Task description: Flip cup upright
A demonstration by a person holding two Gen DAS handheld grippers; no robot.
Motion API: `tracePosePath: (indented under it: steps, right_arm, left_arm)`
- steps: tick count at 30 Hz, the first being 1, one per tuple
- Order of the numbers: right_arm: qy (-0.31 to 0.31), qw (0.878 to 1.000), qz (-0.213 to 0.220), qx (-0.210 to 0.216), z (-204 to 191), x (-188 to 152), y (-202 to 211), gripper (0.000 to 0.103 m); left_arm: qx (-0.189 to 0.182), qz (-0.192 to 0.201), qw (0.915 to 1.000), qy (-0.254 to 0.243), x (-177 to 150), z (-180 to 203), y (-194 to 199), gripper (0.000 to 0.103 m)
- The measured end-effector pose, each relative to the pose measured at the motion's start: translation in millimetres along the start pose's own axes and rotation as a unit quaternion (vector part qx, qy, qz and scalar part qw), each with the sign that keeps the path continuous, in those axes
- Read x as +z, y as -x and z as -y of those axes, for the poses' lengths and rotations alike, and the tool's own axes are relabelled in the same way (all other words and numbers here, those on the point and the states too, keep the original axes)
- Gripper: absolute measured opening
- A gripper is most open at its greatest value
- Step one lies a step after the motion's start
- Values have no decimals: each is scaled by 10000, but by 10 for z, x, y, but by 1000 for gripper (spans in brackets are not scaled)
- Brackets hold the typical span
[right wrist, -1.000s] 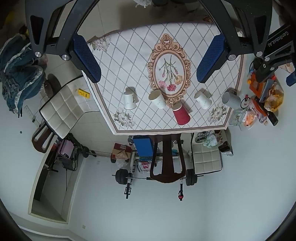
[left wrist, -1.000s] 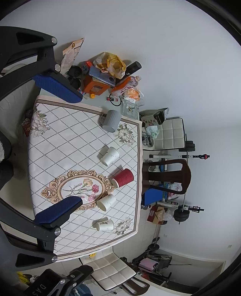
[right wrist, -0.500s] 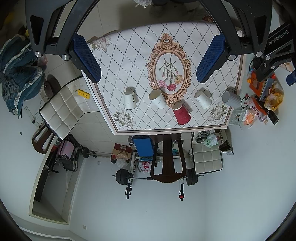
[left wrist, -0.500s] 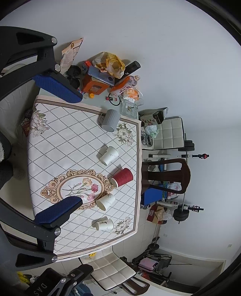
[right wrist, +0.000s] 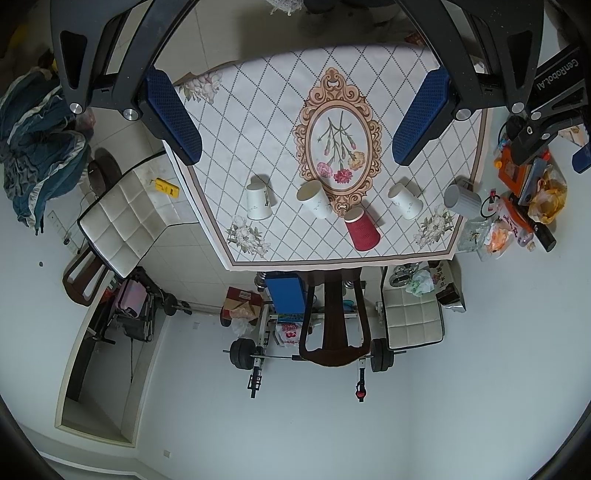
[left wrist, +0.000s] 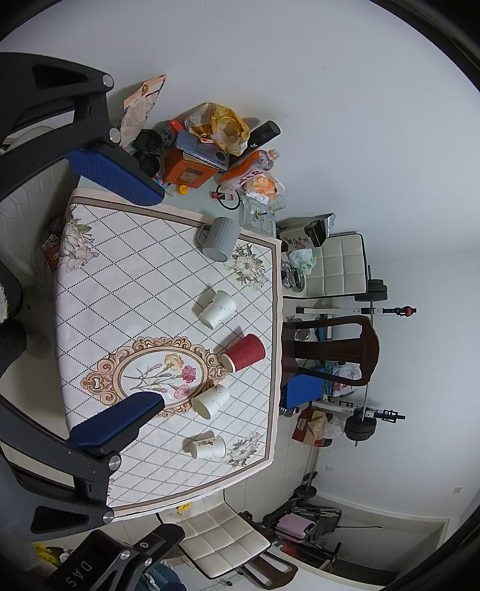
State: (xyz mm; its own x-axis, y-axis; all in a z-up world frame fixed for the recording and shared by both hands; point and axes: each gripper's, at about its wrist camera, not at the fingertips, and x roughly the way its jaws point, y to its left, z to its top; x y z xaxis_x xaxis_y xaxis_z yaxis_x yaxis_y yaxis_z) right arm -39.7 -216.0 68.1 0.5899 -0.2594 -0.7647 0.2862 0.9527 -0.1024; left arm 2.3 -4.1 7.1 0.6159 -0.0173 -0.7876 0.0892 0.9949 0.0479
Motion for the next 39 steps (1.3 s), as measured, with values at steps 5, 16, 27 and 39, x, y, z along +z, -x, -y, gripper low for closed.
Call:
tracePosePath:
  steps: [5, 16, 27, 39]
  right_arm:
    - [7, 10000, -3, 2, 1, 1, -1, 103]
    - [1, 10000, 4, 3, 14, 5, 8, 103]
    - [33, 10000, 4, 7, -14, 7, -3, 103]
    - [56, 9996, -104, 241, 69, 36, -119, 103]
  left_arm:
    - [0, -2, 10000, -6, -4, -3, -4, 103]
    - [-1, 7, 10000, -11, -8, -5, -1, 103]
    - [22, 8, 10000, 26, 47, 31, 28, 103]
    - [184, -77, 9996, 195, 63, 107, -70, 103]
